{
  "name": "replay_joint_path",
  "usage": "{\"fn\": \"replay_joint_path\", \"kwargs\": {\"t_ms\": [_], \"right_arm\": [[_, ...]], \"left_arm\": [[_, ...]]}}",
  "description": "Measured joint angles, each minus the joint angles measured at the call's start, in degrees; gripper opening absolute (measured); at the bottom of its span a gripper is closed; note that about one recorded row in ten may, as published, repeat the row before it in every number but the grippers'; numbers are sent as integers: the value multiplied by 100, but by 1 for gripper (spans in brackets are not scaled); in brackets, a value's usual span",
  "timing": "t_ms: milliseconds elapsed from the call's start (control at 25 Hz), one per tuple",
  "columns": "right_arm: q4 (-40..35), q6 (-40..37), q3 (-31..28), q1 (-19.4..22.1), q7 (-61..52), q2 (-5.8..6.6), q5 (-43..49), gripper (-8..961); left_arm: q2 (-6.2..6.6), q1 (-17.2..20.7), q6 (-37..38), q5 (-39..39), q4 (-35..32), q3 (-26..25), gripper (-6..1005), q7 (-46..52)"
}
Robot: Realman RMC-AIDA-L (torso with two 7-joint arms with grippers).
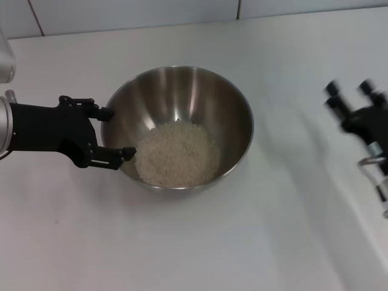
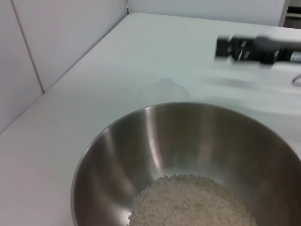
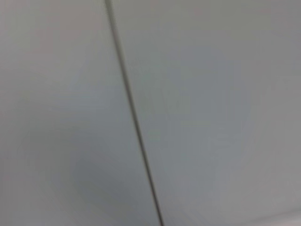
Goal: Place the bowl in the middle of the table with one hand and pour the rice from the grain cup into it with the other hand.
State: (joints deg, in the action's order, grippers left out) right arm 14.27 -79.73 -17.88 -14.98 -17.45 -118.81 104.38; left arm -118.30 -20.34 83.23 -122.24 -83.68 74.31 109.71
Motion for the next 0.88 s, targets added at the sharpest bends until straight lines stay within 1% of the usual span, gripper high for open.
{"fn": "replay_joint_path", "kwargs": {"t_ms": [40, 80, 120, 200, 240, 280, 320, 400, 440, 480, 520, 640, 680, 720, 760, 800, 840, 880], "right_arm": [[-220, -402, 6, -9, -296, 0, 23, 693], [-643, -996, 85, -118, -716, 4, 130, 739], [-643, -996, 85, -118, -716, 4, 130, 757], [-1368, -1614, 308, -406, -1395, 36, 453, 794], [-1684, -1740, 422, -540, -1660, 43, 586, 813], [-2510, -1967, 765, -872, -2343, 46, 858, 831], [-2510, -1967, 765, -872, -2343, 46, 858, 831], [-3511, -2097, 1348, -1204, -3146, 0, 1029, 831], [-3935, -2117, 1683, -1301, -3500, -22, 1046, 831], [-4773, -2128, 2458, -1452, -4197, -40, 1061, 831], [-4773, -2128, 2458, -1452, -4197, -40, 1061, 831], [-5791, -1956, 3625, -1529, -5106, -42, 1109, 831], [-6440, -1744, 4430, -1502, -5649, -47, 1173, 831], [-6440, -1744, 4430, -1502, -5649, -47, 1173, 832], [-6937, -1559, 5056, -1462, -6112, -51, 1252, 832], [-6937, -1559, 5056, -1462, -6112, -51, 1252, 832], [-7176, -1490, 5356, -1447, -6325, -51, 1326, 832], [-7620, -1376, 5871, -1437, -6736, -60, 1592, 832]], "left_arm": [[0, -7, 0, -1, 22, 2, 851, -3], [0, -24, 1, 0, 46, 5, 851, -4], [0, -24, 1, 0, 46, 5, 851, -4], [0, -29, 0, 0, 55, 7, 850, -7], [1, -29, 0, -2, 57, 8, 850, -7], [1, -30, 1, -1, 59, 14, 850, -3], [1, -30, 1, -1, 59, 14, 850, -3], [4, -31, 8, -13, 54, 14, 850, 14], [5, -27, 10, -40, 37, 13, 850, 22], [0, -15, 15, -113, 1, 14, 850, 28], [0, -15, 15, -113, 1, 14, 850, 28], [-9, -11, 23, -146, -13, 13, 851, 34], [-9, -22, 24, -149, -13, 12, 851, 36], [-9, -22, 24, -149, -13, 12, 851, 36], [-10, -38, 25, -149, -4, 12, 851, 37], [-10, -38, 25, -149, -4, 12, 851, 37], [-9, -45, 26, -150, 2, 12, 851, 37], [-9, -55, 26, -150, 6, 12, 851, 38]]}}
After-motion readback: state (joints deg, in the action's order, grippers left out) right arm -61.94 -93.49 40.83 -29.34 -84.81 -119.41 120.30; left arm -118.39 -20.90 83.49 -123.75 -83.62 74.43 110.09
